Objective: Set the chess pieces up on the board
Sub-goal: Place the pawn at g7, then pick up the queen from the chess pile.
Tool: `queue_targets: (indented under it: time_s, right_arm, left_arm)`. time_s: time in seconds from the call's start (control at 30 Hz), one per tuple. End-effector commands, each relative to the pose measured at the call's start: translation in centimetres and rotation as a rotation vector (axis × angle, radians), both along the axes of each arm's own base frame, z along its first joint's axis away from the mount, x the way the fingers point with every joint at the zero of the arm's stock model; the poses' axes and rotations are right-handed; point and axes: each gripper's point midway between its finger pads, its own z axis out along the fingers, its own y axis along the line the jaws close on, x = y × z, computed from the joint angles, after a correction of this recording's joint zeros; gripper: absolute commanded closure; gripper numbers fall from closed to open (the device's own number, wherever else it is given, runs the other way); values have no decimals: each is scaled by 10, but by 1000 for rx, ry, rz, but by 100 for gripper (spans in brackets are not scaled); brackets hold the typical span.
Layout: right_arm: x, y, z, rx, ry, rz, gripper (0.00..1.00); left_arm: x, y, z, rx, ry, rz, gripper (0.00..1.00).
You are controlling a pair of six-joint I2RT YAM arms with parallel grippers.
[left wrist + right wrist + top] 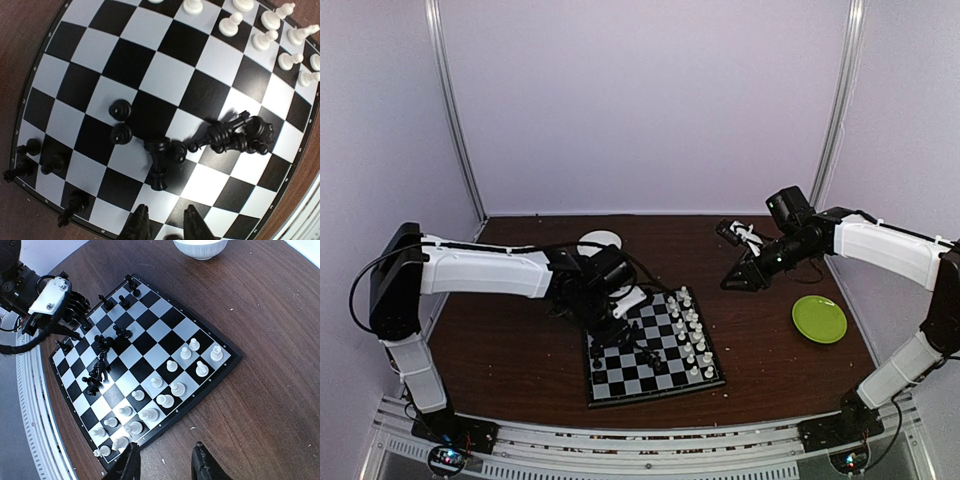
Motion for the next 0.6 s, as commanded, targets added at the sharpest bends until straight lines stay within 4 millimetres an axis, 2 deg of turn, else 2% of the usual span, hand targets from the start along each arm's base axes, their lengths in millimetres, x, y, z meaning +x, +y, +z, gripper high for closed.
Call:
queue_targets:
  time_s: [0.0,0.23,0.57]
  right_arm:
    - [2,-2,15,11,-40,2,64]
    - [3,-2,15,9,-40,2,64]
    - [3,-1,12,7,-33,-2,64]
  left_arm:
    - [6,-6,6,-50,-41,21,75]
    - [10,-14,-7,-50,-40,15,75]
    - [14,-11,-32,10,-34,16,78]
